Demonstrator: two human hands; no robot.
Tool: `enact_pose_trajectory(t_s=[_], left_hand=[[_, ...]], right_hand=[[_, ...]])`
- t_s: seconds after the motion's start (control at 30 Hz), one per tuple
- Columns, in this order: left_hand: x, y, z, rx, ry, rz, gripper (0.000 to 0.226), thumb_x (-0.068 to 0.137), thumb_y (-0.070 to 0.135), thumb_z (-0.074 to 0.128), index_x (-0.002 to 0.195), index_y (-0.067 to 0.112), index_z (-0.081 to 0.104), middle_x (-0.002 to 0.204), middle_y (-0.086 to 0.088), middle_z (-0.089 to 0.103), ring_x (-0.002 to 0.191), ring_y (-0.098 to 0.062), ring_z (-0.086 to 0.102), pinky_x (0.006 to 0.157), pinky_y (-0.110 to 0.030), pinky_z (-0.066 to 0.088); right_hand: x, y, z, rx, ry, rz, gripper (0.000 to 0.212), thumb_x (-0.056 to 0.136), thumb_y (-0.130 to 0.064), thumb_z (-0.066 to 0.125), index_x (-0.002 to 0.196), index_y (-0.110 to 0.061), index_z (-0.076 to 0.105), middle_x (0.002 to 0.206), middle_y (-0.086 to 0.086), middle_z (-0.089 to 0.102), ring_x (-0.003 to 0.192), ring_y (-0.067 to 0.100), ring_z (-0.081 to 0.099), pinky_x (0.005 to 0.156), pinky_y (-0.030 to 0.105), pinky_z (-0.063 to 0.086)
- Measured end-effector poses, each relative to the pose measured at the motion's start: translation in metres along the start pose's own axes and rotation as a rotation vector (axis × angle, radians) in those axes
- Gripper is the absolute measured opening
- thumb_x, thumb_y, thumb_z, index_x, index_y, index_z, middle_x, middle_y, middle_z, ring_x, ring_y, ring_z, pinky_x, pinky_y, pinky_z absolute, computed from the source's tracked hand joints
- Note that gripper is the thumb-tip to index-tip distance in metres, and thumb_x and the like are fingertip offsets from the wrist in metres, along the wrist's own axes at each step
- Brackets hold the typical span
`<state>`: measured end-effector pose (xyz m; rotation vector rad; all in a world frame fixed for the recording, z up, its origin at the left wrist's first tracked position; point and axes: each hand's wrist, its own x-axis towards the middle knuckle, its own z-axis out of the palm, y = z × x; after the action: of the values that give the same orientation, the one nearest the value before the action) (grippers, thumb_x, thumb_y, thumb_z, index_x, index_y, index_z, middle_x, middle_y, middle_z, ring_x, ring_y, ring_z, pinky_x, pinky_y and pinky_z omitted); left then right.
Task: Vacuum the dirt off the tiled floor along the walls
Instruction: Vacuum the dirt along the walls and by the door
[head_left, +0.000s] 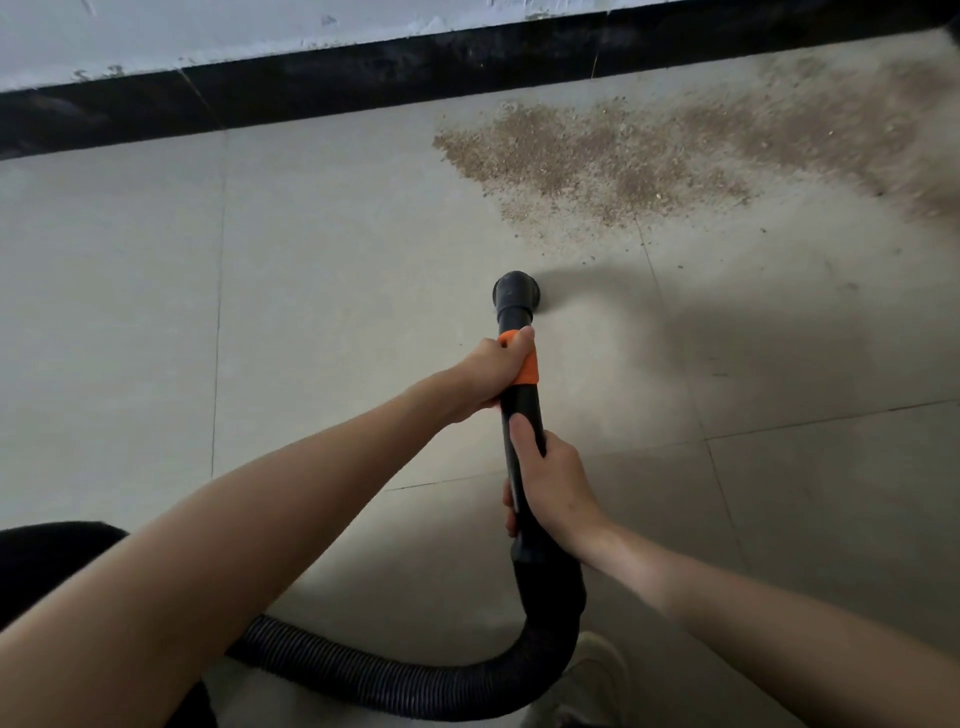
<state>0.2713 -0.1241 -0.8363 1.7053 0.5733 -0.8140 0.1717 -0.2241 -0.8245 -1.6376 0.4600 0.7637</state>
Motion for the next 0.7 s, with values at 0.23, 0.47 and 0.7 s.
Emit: enact_pose_trajectory(t_s=[0.23, 0.47, 0.7], left_hand=[[-0.027, -0.031, -0.02, -0.115, 0.119, -0.038, 0.044, 0.097, 0.045, 0.038, 0.108, 0.004, 0.05, 0.082, -0.003, 0.052, 0.07, -0.016, 0.055, 0.064, -0.027, 0.05], [-0.046, -0.054, -0.038, -0.178, 0.155, -0.07, 0.039, 0.097, 0.042, 0.038, 0.096, 0.006, 0.052, 0.08, -0.003, 0.052, 0.069, -0.016, 0.053, 0.061, -0.027, 0.047], [-0.04, -0.053, -0.092, -0.29, 0.332, -0.119, 0.04, 0.098, 0.041, 0.035, 0.087, 0.005, 0.049, 0.083, -0.005, 0.051, 0.076, -0.021, 0.054, 0.06, -0.029, 0.046]], right_hand=[[-0.013, 0.004, 0.014, 0.024, -0.261, 0.082, 0.045, 0.102, -0.048, 0.037, 0.086, -0.007, 0.046, 0.049, 0.003, 0.057, 0.04, 0.023, 0.056, 0.041, 0.027, 0.048], [-0.015, -0.007, 0.019, -0.017, -0.568, 0.251, 0.048, 0.102, -0.051, 0.034, 0.093, -0.005, 0.045, 0.061, 0.011, 0.064, 0.055, 0.028, 0.064, 0.058, 0.033, 0.056], [0.008, -0.04, 0.062, -0.168, -0.556, 0.126, 0.045, 0.102, -0.052, 0.034, 0.088, -0.01, 0.039, 0.058, 0.011, 0.058, 0.046, 0.025, 0.056, 0.047, 0.029, 0.05]])
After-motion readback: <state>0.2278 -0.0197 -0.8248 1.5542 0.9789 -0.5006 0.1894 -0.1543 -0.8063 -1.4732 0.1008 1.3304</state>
